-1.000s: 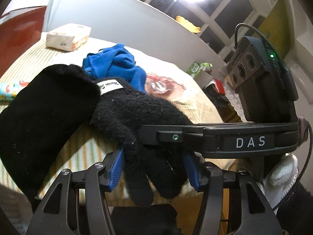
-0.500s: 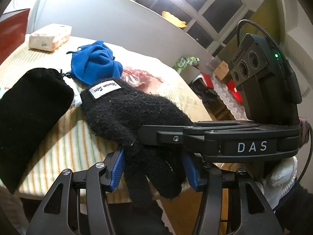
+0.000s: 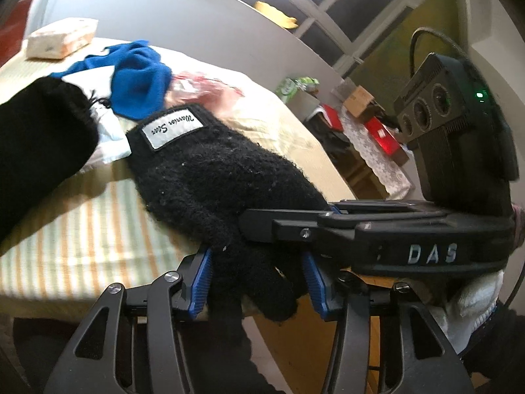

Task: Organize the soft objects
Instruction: 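Lift the black glove with the left gripper and carry it over the shoebox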

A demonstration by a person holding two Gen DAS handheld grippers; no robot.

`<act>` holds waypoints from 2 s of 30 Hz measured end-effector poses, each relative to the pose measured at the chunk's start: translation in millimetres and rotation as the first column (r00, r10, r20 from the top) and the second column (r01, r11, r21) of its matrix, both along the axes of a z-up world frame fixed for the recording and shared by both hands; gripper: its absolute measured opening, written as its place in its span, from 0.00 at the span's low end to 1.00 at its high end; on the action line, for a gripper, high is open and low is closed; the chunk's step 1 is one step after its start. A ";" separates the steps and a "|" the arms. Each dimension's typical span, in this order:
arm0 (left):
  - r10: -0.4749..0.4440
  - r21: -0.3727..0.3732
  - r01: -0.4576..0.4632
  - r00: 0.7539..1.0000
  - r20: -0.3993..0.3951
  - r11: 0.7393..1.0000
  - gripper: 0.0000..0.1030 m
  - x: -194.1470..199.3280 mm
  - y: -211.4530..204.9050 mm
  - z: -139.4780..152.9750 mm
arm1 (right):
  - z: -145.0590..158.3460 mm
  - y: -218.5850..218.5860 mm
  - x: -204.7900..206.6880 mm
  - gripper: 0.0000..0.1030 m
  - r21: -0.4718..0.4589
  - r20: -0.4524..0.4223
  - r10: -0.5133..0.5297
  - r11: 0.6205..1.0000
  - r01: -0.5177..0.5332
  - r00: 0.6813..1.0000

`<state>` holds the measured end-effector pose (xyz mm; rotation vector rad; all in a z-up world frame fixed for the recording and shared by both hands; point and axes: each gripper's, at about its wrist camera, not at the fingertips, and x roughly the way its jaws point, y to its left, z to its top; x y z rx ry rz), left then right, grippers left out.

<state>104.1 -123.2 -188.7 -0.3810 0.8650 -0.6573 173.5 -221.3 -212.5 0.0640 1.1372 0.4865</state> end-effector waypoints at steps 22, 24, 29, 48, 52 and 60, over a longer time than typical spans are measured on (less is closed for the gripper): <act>-0.025 -0.013 0.028 0.984 0.176 1.000 0.43 -3.1 -9.8 63.2 | 73.3 -8.5 -37.9 0.15 -0.055 0.226 -0.034 0.997 0.048 0.974; 0.002 -0.006 0.000 0.979 0.205 1.000 0.43 -6.3 4.7 74.7 | 84.7 4.2 -34.9 0.15 -0.051 0.247 -0.008 0.998 0.021 0.969; 0.078 0.015 -0.086 0.960 0.267 0.996 0.41 -5.2 29.9 102.2 | 110.6 43.1 -26.6 0.15 -0.040 0.302 0.064 0.998 -0.055 0.951; 0.409 0.138 -0.487 0.831 0.376 0.862 0.41 -4.9 229.7 148.7 | 159.7 276.2 41.9 0.15 0.081 0.348 0.370 0.903 -0.421 0.861; 0.461 0.185 -0.552 0.804 0.376 0.813 0.41 2.3 260.8 143.8 | 154.1 323.6 60.9 0.15 0.100 0.329 0.405 0.883 -0.458 0.853; 0.505 0.272 -0.592 0.799 0.327 0.759 0.43 33.2 303.5 119.0 | 123.0 390.6 99.4 0.15 0.130 0.257 0.429 0.873 -0.471 0.866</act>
